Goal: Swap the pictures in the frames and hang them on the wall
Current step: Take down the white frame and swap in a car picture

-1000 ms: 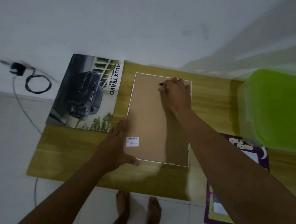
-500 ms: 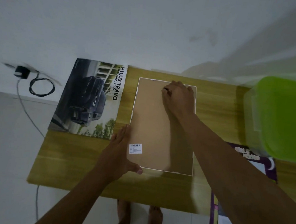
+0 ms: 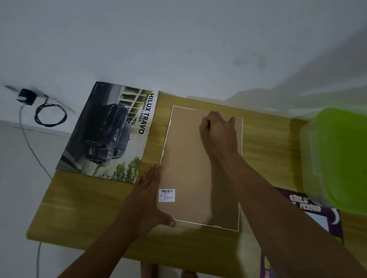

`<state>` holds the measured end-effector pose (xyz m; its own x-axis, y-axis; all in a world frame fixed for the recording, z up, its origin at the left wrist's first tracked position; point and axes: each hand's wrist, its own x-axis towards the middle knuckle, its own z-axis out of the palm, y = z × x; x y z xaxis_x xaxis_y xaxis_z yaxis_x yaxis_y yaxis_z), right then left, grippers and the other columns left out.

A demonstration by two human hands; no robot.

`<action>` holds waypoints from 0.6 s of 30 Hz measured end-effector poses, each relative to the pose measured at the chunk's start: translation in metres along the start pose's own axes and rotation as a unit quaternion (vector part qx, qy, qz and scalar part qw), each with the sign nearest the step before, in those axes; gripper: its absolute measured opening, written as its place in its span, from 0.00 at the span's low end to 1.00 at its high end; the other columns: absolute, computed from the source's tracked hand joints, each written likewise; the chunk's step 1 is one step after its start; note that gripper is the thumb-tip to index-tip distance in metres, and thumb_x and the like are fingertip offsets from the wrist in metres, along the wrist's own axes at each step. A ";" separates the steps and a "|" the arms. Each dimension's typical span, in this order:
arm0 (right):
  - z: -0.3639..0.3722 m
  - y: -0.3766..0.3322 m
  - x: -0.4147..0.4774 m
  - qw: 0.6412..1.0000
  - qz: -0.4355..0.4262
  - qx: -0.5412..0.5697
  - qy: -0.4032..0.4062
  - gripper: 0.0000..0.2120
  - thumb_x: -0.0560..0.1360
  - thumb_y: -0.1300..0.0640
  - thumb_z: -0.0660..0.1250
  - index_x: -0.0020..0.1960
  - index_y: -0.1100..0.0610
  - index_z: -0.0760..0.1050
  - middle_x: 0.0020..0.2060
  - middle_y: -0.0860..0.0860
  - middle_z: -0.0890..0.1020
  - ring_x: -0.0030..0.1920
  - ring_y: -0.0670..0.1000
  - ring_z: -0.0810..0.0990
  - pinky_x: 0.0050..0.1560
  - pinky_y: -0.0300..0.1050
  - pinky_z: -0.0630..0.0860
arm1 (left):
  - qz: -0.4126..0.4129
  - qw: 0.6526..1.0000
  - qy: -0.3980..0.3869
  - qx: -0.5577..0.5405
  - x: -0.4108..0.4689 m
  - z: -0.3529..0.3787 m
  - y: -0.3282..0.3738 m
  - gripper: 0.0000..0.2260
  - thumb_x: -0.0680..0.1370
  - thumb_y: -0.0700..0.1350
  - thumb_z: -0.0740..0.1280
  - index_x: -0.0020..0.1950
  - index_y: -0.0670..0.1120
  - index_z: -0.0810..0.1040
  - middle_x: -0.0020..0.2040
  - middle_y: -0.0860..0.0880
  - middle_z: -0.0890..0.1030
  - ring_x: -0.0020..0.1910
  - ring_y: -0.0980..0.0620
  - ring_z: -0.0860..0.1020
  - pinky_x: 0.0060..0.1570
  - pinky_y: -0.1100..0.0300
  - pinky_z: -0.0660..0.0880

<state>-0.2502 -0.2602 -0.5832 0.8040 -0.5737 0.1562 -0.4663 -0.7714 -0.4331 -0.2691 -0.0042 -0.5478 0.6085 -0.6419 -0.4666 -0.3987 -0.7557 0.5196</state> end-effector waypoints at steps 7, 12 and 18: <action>0.003 0.005 0.003 0.999 0.028 0.029 0.020 0.08 0.79 0.59 0.57 0.44 0.60 0.72 0.37 0.52 0.72 0.32 0.58 0.67 0.65 0.67 0.64 | -0.009 1.000 -0.008 0.012 0.000 -0.004 0.006 0.64 0.61 0.60 0.78 0.77 0.48 0.32 0.78 0.55 0.38 0.67 0.61 0.34 0.74 0.56 0.46; 0.003 0.005 0.002 0.999 0.027 0.030 0.020 0.06 0.78 0.60 0.58 0.44 0.59 0.70 0.37 0.55 0.77 0.33 0.63 0.73 0.66 0.66 0.63 | -0.013 1.000 0.008 0.010 0.000 -0.003 0.007 0.65 0.59 0.60 0.79 0.78 0.48 0.34 0.79 0.55 0.40 0.69 0.61 0.37 0.74 0.54 0.49; 0.000 0.004 0.001 0.998 0.023 0.060 0.009 0.05 0.79 0.60 0.58 0.44 0.56 0.67 0.37 0.54 0.76 0.36 0.61 0.74 0.69 0.66 0.61 | -0.018 0.999 0.004 0.028 0.003 0.001 0.005 0.66 0.57 0.62 0.79 0.78 0.47 0.35 0.79 0.53 0.42 0.78 0.53 0.44 0.74 0.53 0.51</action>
<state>-0.2512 -0.2646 -0.5845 0.7751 -0.6142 0.1487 -0.4550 -0.7056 -0.5432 -0.2698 -0.0098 -0.5470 0.6283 -0.6139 -0.4780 -0.4142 -0.7840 0.4624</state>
